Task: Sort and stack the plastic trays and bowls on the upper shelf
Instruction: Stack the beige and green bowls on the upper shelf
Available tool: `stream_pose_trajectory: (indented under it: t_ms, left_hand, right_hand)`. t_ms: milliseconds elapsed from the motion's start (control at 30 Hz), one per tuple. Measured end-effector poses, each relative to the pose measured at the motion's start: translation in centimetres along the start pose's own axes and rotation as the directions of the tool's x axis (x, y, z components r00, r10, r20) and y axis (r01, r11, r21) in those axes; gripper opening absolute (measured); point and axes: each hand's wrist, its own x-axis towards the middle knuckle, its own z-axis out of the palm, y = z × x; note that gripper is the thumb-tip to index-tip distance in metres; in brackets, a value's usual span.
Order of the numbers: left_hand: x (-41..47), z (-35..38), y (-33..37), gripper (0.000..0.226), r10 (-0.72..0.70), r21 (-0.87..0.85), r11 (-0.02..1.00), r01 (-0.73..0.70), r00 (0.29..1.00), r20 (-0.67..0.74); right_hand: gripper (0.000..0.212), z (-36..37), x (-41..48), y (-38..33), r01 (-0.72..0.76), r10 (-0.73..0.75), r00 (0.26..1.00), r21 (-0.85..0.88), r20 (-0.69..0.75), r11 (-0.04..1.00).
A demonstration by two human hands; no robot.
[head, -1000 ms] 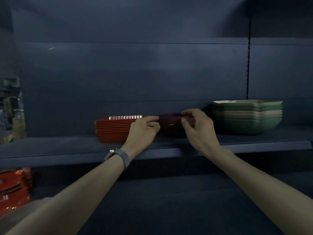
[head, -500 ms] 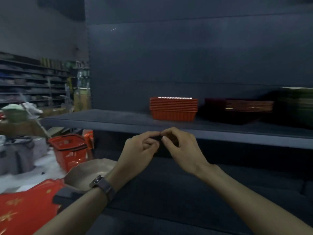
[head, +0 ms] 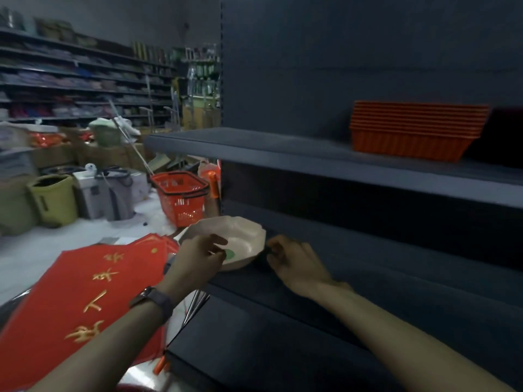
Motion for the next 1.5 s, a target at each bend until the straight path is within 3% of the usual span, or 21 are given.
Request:
stream_pose_trajectory:
  t_ms: [133, 300, 467, 633, 800, 867, 1167, 1367, 1500]
  left_hand:
    - [1.7, -0.5, -5.0, 0.045, -0.115, 0.207, 0.974, 0.096, 0.990, 0.083]
    - [3.6, 0.1, -8.3, 0.070, -0.175, 0.303, 0.944, 0.129, 0.976, 0.129]
    - [4.9, 1.4, -9.5, 0.113, -0.298, 0.386, 0.897, 0.215, 0.939, 0.169]
    - [5.5, 2.4, -11.1, 0.091, -0.272, 0.281, 0.931, 0.233, 0.956, 0.106]
    - [5.3, 2.8, -11.8, 0.055, -0.167, 0.086, 0.983, 0.165, 0.985, 0.028]
    - [5.0, 2.8, -11.6, 0.051, -0.142, 0.044, 0.989, 0.143, 0.990, -0.011]
    - [1.9, 1.4, -10.9, 0.058, -0.101, -0.083, 0.992, 0.093, 0.990, -0.095]
    - [-2.1, -0.8, -9.6, 0.060, 0.020, -0.119, 0.992, -0.040, 0.987, -0.162]
    - [-4.1, -2.8, -9.2, 0.093, -0.030, -0.162, 0.987, 0.014, 0.995, -0.095]
  right_hand:
    - [0.045, 3.9, 3.4, 1.1, -0.050, 0.052, 0.997, -0.043, 0.057, 0.998]
    - [0.064, 6.9, 6.9, 2.3, -0.149, 0.163, 0.978, -0.113, 0.126, 0.982]
    - [0.073, 8.7, 9.1, 3.4, -0.189, 0.208, 0.965, -0.126, 0.157, 0.974]
    - [0.049, 10.3, 9.6, 4.1, -0.201, 0.207, 0.970, -0.057, 0.125, 0.978]
    - [0.032, 10.5, 9.3, 4.6, -0.196, 0.191, 0.980, 0.108, 0.055, 0.975]
    - [0.029, 10.4, 8.9, 4.7, -0.180, 0.176, 0.984, 0.161, 0.037, 0.970]
    - [0.023, 8.6, 6.1, 2.9, -0.149, 0.158, 0.987, 0.213, -0.024, 0.966]
    - [0.017, 6.5, 3.2, 1.1, -0.091, 0.111, 0.992, 0.301, -0.051, 0.949]
    - [0.019, 4.9, 1.1, 0.4, -0.052, 0.076, 0.995, 0.333, -0.060, 0.941]
